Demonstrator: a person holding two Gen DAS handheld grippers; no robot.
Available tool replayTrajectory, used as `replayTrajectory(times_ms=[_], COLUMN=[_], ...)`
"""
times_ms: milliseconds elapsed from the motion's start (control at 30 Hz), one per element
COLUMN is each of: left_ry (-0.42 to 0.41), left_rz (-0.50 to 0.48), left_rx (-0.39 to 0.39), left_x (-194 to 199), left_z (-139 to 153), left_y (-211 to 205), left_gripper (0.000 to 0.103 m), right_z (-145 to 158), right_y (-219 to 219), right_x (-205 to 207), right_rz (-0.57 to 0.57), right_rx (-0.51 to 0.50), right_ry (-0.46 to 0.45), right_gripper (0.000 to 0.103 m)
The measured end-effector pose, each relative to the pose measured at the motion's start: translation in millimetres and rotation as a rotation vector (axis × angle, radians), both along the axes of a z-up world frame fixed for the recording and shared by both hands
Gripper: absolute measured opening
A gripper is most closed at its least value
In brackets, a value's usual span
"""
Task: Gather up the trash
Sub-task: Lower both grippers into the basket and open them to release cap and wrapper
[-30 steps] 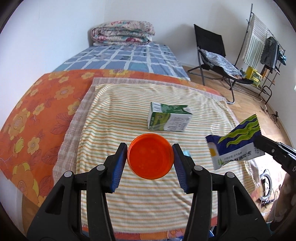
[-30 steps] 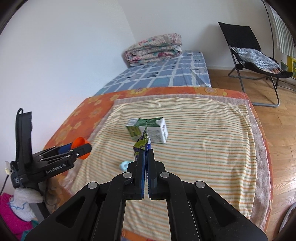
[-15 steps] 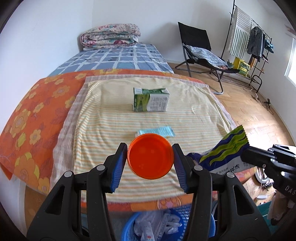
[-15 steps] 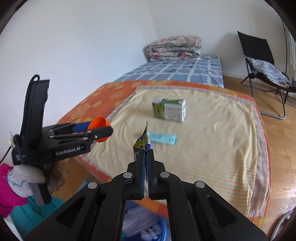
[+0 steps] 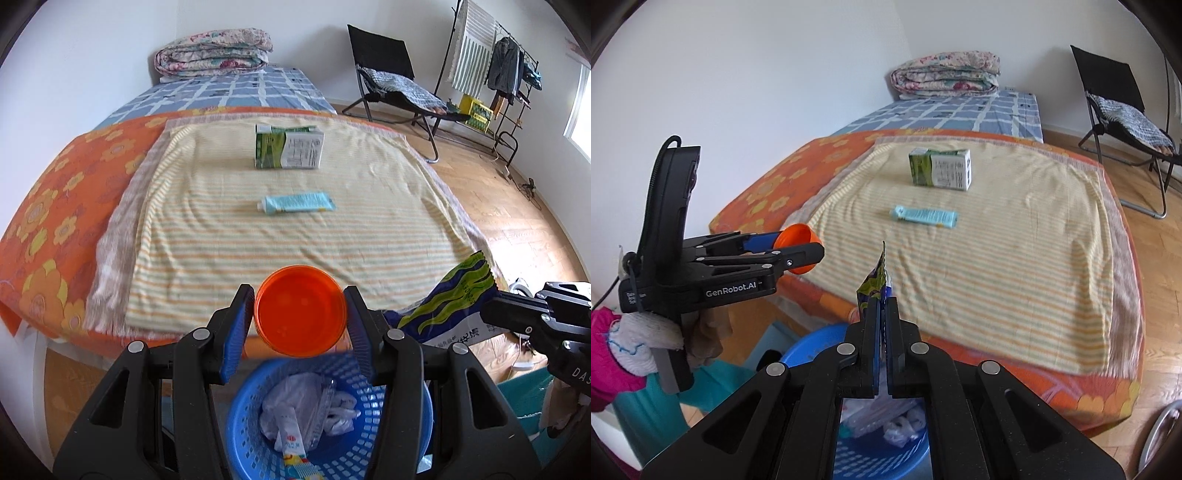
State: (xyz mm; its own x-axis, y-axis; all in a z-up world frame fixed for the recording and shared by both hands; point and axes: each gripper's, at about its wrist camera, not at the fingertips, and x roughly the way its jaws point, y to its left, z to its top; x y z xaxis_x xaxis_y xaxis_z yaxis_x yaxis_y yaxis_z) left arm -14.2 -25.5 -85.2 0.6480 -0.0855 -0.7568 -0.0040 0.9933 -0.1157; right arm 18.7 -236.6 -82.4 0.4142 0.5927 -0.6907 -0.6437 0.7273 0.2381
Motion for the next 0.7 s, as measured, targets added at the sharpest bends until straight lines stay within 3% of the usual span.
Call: replayTrajectory(times_ms=[700], left_ry=[0.139], left_rz=[-0.008], left_rx=[-0.011], left_x=[-33.4], left_z=[-59.4], left_y=[-8.8], left_gripper=[0.051], right_z=[-59.9], right_y=[20.5], right_x=[-32.8], right_rz=[0.081], right_rx=[-0.114], right_ry=[0.130], right_gripper=[0.001])
